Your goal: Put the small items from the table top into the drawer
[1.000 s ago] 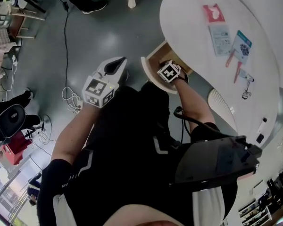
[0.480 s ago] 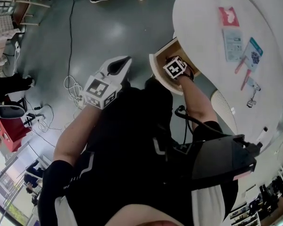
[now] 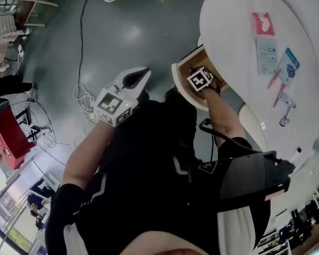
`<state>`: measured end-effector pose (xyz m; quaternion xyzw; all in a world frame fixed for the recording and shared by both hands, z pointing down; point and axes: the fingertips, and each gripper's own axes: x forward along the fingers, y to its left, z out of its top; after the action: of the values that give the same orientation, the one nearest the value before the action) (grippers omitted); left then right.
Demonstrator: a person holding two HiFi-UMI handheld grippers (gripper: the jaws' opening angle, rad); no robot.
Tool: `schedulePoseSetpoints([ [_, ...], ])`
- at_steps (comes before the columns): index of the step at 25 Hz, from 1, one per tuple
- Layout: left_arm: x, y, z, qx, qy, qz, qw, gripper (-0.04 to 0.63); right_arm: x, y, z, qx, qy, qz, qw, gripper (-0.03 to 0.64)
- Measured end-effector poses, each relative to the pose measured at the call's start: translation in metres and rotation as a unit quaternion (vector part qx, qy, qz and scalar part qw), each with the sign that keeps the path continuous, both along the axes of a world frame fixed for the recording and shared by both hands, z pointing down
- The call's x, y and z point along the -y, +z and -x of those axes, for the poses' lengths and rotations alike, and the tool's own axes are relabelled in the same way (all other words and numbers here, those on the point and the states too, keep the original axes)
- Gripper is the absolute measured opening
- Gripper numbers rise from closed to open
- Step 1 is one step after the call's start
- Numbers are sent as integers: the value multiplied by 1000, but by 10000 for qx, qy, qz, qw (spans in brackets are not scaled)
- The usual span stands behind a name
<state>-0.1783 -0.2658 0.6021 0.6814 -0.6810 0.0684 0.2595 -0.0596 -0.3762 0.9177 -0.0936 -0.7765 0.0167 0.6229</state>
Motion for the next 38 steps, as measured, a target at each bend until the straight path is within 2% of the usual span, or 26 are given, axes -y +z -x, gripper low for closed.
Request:
schedulePoseSetpoints([
  [6,5,-4,0,0,144,-50,9999,0,-2,-2,2,-10,-58,65,10000,34],
  [8,7,-5,0,2,184,-67,9998,0,-4,-4,3,27,7,67,10000,58],
  [13,12,-15,3,31,331,-149,9993,0,-3,-21,9,225,264,-28,9994,51],
  [20,25,-39,9,40,513,-266,9983,0,-8,-67,21,590,445,11,9973,3],
  [27,33,-67,15,-8,822,-428,9957,0,-8,-121,32,859,779,-54,9932,3],
  [33,38,-75,25,-29,1021,-381,9940,0,-6,-166,44,1214,1258,-21,9846,3],
  [38,55,-98,45,143,1029,-636,9926,0,4,-208,48,1510,1770,-108,9725,3],
])
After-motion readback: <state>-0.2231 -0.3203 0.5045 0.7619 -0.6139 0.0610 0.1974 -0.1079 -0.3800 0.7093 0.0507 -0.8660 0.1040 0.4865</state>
